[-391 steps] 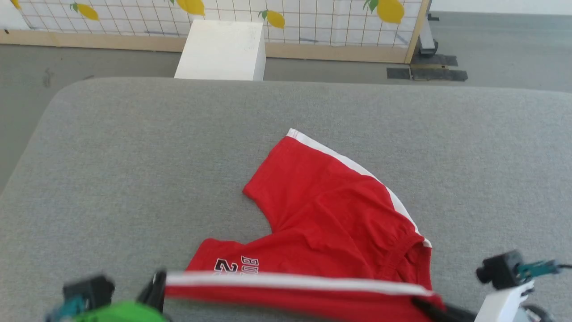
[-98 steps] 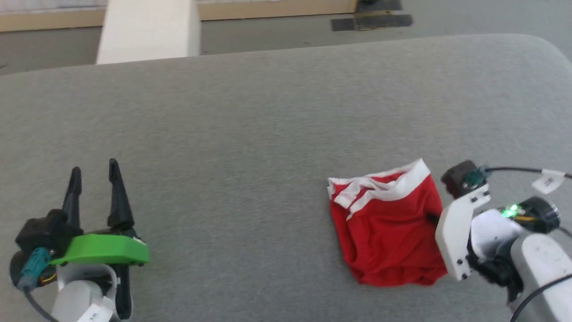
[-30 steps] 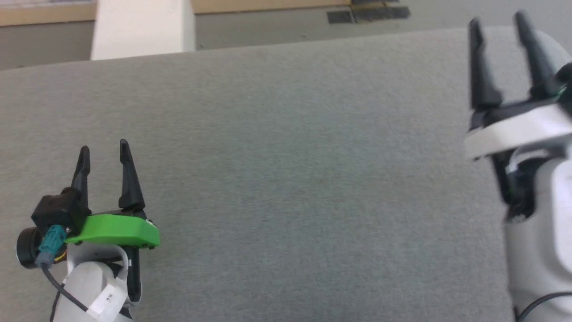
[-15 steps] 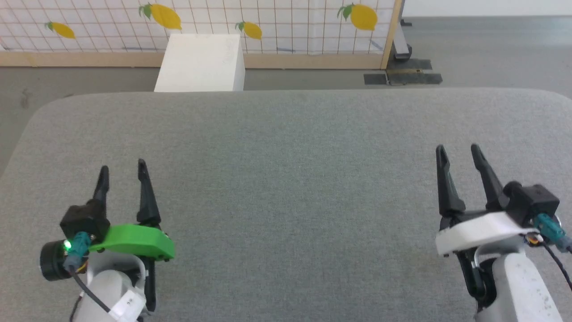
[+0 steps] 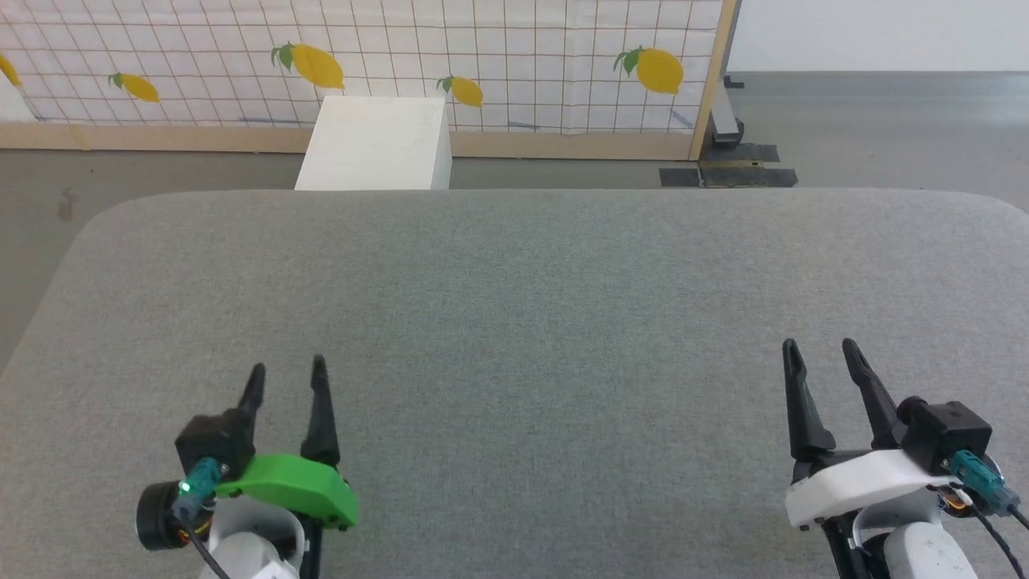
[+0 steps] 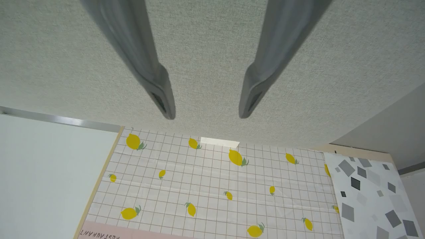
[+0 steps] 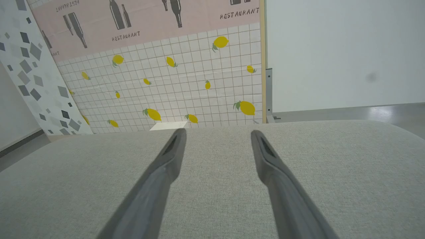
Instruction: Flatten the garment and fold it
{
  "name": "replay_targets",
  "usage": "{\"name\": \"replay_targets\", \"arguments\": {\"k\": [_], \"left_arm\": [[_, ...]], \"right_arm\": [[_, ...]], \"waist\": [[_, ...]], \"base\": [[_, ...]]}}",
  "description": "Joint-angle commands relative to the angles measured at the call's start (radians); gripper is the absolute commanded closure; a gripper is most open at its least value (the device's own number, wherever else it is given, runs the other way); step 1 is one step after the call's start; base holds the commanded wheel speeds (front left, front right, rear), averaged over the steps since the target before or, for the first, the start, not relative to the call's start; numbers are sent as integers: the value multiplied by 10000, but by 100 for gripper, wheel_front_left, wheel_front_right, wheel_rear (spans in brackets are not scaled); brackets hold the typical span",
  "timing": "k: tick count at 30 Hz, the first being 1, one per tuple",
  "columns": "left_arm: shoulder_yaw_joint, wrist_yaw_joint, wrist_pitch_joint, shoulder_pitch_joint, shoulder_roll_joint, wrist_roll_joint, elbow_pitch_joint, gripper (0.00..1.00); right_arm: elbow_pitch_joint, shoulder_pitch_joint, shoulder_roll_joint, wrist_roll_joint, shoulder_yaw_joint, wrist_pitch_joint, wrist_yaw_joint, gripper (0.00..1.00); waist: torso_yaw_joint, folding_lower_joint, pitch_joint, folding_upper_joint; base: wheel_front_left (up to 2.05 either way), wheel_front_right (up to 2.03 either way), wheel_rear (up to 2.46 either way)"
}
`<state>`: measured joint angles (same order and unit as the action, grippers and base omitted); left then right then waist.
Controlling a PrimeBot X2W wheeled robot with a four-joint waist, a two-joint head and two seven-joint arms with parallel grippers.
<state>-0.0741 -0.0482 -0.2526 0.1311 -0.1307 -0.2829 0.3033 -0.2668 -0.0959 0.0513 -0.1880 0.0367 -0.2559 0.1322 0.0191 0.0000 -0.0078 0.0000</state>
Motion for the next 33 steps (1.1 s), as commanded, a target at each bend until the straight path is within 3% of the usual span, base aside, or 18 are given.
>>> {"name": "replay_targets", "arguments": {"k": [1,18,19,33], "left_arm": [[-63,88,-75,-142,38,8,89,0],[38,105,-90,-165,100,341,-149,0],[10,119,-39,-204,62,206,-138,100],[48,146,152,-283,113,385,-354,100]], "right_arm": [[-8,168,-10,-65,50,-55,-15,0],[-142,307,-10,-204,-75,-58,-15,0],[-135,190,0,-140,-54,5,2,100],[72,246,1,9,-68,195,1,100]], "waist": [[-20,0,-25,0],[-51,0,84,0],[-53,0,83,0],[-64,0,84,0]], "base": [[0,0,0],[0,0,0],[0,0,0],[0,0,0]]}}
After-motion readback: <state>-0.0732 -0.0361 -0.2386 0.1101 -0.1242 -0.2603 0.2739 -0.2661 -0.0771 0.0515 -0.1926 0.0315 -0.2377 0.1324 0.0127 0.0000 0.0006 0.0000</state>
